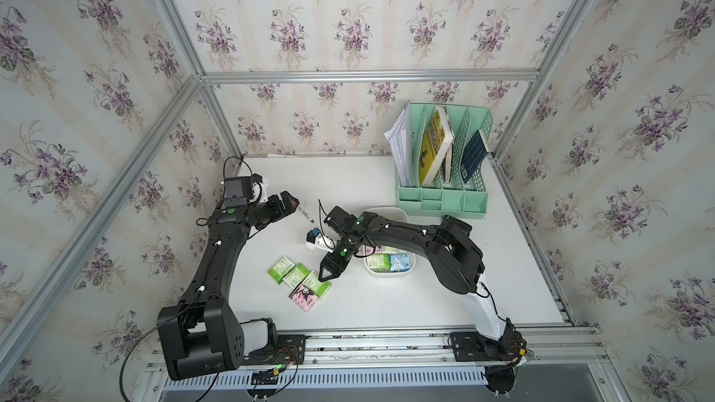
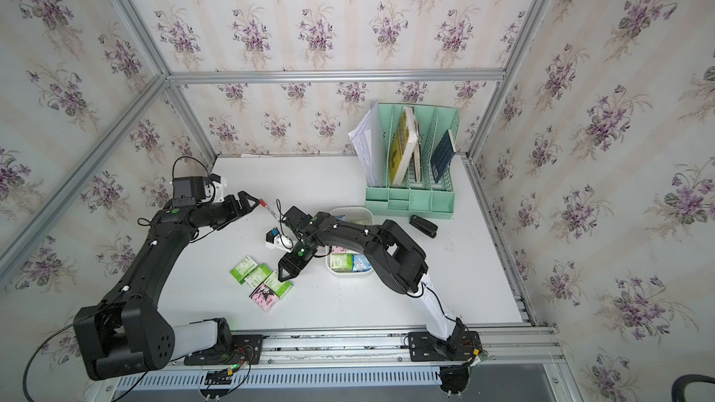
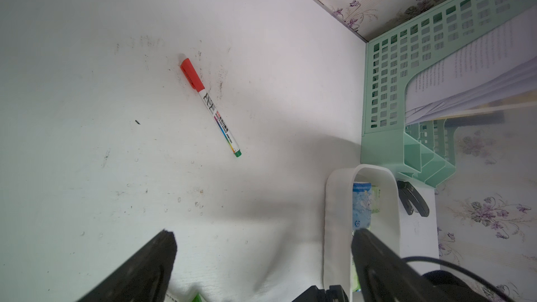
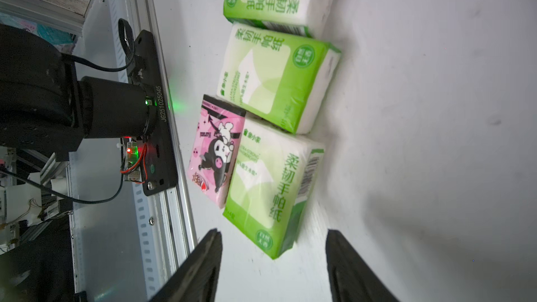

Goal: Put the pocket tissues into the storage box
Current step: Pick up the pocket tissues from the center of the board.

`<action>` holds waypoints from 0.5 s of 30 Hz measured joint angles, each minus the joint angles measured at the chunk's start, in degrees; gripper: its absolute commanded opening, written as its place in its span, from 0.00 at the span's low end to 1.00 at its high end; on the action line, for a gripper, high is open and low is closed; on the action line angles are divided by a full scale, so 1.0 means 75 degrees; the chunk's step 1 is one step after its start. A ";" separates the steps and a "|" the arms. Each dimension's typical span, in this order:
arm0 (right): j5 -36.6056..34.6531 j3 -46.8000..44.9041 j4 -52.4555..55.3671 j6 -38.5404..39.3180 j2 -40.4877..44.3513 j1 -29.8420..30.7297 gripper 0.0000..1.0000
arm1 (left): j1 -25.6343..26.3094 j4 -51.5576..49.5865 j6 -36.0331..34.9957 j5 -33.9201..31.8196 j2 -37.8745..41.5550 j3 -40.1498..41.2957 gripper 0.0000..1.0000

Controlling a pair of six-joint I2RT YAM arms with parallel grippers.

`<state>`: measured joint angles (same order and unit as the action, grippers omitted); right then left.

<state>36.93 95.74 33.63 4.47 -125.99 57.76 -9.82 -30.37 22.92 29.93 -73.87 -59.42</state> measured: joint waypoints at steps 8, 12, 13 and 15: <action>0.0017 0.0443 0.0067 -0.0152 -0.0399 0.0187 0.61 | -0.0219 -0.0315 0.0026 -0.0102 -0.0137 -0.0286 0.99; -0.0003 0.0895 0.0149 -0.0204 -0.0729 0.0254 0.60 | -0.0309 -0.0577 -0.0050 -0.0157 -0.0152 -0.0449 0.99; -0.0015 0.1014 0.0181 -0.0201 -0.0822 0.0268 0.59 | -0.0338 -0.0632 -0.0073 -0.0163 -0.0154 -0.0475 0.99; -0.0050 0.1163 0.0265 -0.0207 -0.0953 0.0283 0.57 | -0.0405 -0.0659 -0.0143 -0.0169 -0.0160 -0.0498 0.99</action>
<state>36.56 104.47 35.62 2.92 -133.14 59.88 -12.86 -35.31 21.85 28.67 -75.07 -63.16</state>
